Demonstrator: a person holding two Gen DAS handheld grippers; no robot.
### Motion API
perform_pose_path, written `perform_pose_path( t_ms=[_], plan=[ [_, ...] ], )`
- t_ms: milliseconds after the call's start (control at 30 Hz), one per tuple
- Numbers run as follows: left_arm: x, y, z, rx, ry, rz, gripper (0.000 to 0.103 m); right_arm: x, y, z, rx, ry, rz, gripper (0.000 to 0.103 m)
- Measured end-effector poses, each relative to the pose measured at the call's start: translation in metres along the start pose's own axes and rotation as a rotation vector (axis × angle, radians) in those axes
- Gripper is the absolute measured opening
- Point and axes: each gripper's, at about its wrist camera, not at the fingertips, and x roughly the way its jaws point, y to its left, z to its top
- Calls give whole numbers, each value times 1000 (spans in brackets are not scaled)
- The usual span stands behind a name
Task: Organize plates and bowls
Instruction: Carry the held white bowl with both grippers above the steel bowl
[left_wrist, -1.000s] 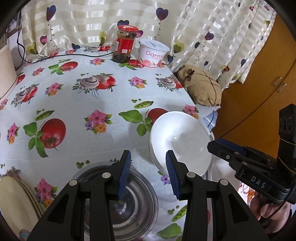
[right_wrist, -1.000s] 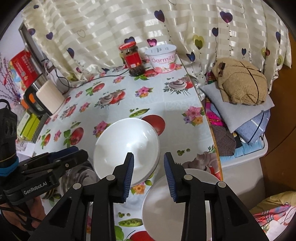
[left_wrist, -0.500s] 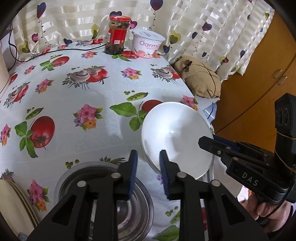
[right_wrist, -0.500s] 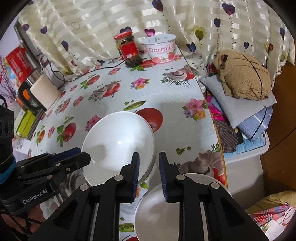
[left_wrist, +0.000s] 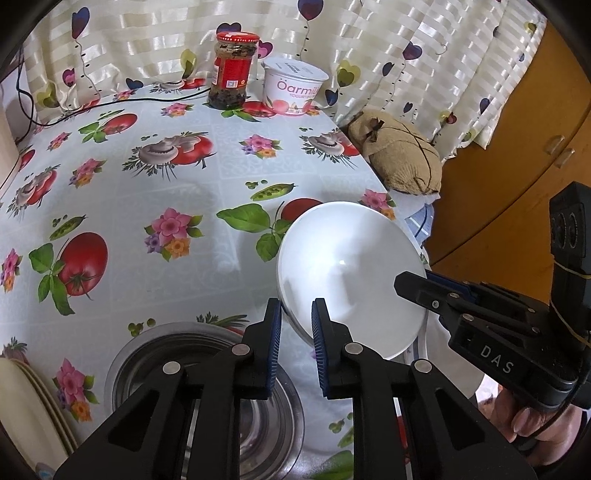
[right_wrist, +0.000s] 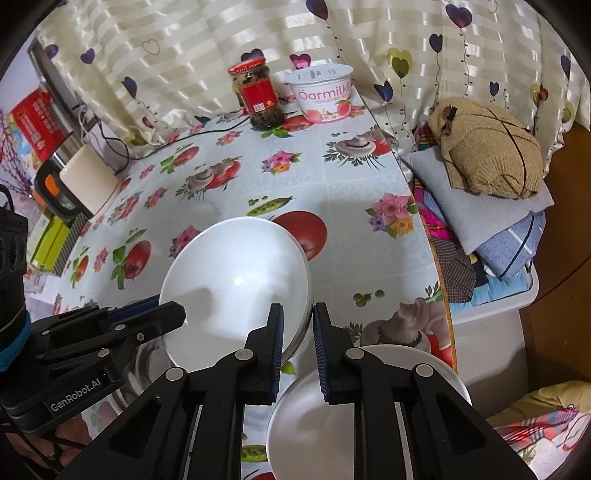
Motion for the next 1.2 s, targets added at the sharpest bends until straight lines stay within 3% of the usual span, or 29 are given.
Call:
perform_pose_path(
  t_ms=[733,1200],
  plan=[
    [-28,6,5,-16,-54,-12,17,-24,15,10,-14,-58,4,16],
    [-65,23,-9,-42,-93,7,17,-49,51,3,-60,-99,29,16]
  ],
)
